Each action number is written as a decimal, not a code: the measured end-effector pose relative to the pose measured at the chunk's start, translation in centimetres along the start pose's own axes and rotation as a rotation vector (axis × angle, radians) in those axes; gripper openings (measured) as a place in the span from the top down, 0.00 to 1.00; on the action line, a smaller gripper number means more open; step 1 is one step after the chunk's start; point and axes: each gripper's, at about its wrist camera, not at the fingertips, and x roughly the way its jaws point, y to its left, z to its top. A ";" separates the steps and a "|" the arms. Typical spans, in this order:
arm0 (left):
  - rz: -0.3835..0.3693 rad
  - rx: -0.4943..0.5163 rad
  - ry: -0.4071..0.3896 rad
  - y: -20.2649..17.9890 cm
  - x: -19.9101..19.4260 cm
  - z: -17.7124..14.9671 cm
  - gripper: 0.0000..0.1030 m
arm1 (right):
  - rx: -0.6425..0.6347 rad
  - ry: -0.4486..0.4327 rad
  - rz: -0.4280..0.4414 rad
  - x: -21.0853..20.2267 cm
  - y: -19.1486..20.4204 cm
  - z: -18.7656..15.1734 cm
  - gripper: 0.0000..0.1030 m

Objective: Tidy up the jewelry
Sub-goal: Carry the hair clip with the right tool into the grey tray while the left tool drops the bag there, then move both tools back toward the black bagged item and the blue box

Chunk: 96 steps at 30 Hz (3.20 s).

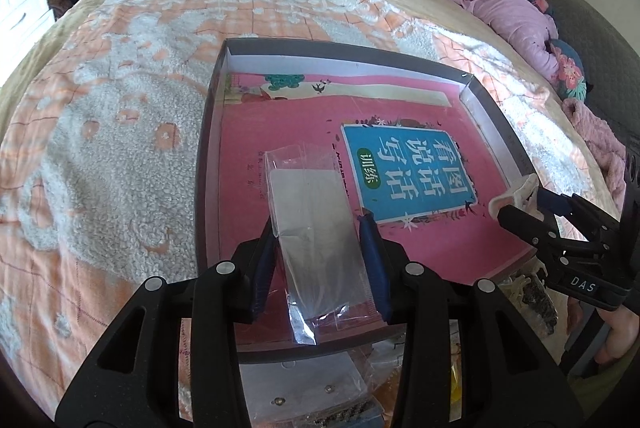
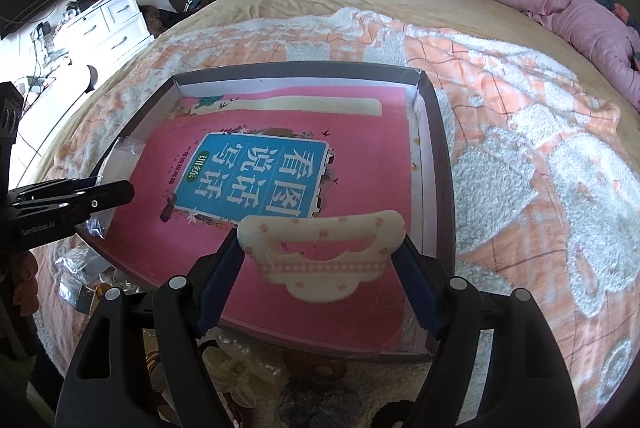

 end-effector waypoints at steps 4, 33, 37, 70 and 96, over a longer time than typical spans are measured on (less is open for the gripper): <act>-0.001 0.000 0.000 0.0 0.0 0.0 0.69 | 0.012 -0.013 0.007 -0.5 -0.2 0.0 0.17; 0.020 -0.057 -0.212 1.0 -11.8 -1.1 0.09 | 0.021 -0.203 0.005 -12.9 0.5 -2.3 0.04; 0.017 -0.062 -0.213 1.0 -12.5 -2.1 0.09 | 0.011 -0.200 0.003 -13.6 0.8 -3.2 0.04; -0.052 -0.068 -0.027 0.1 -9.5 -10.5 0.09 | -0.017 -0.084 -0.010 -12.5 2.0 -9.2 0.04; -0.102 -0.155 0.017 0.7 -5.3 -9.8 0.43 | 0.081 0.023 -0.044 -6.6 -1.0 -10.4 0.28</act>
